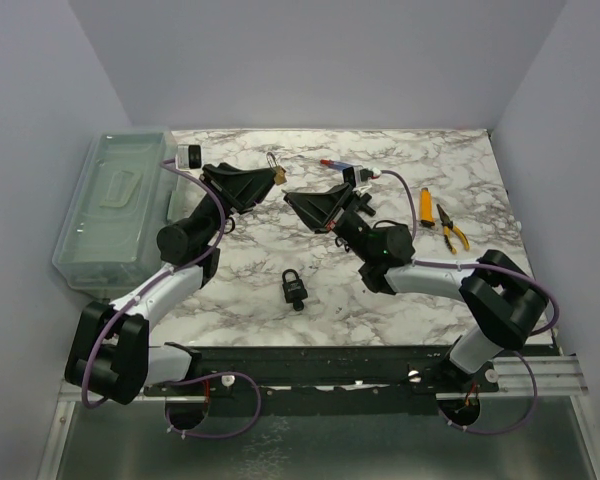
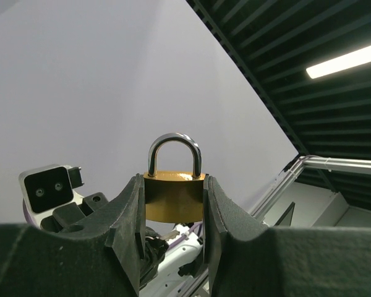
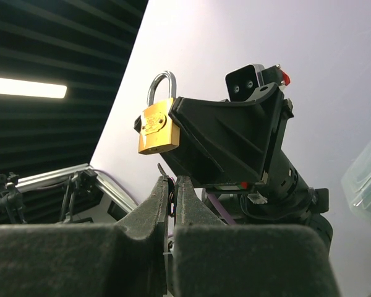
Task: Unlock with the key
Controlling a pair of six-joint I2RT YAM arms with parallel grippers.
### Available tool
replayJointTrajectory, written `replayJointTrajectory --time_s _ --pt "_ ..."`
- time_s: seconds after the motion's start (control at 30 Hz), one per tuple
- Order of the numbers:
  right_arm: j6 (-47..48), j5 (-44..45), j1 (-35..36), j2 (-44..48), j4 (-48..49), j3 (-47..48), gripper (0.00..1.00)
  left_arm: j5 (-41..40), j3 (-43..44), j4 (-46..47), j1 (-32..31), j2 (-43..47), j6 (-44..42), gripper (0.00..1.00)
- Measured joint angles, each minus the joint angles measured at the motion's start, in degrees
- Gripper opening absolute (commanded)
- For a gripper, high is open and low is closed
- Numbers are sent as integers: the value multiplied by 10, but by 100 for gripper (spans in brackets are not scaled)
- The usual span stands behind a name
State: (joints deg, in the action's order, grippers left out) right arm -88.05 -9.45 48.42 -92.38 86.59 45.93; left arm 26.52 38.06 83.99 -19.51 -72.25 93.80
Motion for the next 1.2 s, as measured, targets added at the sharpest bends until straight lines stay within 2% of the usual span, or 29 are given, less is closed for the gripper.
replayJointTrajectory --time_s 1.2 --pt "-23 23 3 -14 0 16 0 -3 -10 1 0 18 -32 0"
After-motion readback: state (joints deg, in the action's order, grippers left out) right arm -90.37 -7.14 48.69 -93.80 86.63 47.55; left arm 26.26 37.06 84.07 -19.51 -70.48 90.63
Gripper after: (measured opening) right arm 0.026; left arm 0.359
